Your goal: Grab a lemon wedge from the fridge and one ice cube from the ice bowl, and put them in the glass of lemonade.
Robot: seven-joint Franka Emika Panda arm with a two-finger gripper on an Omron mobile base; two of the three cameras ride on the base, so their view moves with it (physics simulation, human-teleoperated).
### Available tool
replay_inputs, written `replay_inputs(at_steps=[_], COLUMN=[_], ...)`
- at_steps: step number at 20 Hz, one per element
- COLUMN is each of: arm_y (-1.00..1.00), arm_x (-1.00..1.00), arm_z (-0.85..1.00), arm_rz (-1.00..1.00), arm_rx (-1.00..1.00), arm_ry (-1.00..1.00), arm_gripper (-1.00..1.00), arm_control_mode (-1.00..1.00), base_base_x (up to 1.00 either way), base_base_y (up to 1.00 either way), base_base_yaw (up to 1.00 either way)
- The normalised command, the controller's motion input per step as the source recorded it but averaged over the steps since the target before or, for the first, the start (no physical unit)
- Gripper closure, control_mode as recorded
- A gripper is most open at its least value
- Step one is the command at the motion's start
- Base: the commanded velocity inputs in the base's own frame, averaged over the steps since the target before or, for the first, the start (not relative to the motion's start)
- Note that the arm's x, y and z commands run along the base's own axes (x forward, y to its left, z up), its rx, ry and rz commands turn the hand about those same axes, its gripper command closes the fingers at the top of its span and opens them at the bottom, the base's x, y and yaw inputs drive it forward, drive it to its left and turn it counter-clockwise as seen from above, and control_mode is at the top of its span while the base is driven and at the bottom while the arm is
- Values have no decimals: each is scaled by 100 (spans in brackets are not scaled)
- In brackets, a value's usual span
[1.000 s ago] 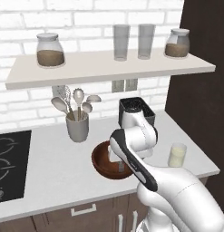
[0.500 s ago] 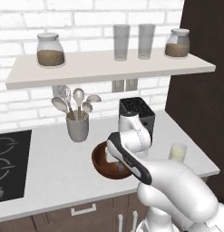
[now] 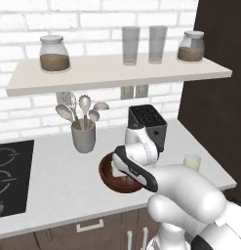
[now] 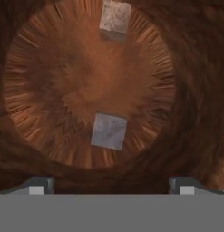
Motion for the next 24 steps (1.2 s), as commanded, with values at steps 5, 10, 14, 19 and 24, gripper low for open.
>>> replay_inputs(at_steps=[5,10,14,19,24], arm_y=[2,2,2,0,0], arm_x=[10,9,7,8,8], arm_z=[-24,-23,-24,-21,-17], arm_rz=[0,0,0,0,0], arm_rx=[0,0,0,0,0], arm_ry=[0,0,0,0,0], arm_gripper=[-100,-100,-100,-100,-100], arm_control_mode=[-100,-100,-100,-100,-100], base_base_x=[0,0,0,0,0], base_base_y=[0,0,0,0,0], base_base_yaw=[0,0,0,0,0])
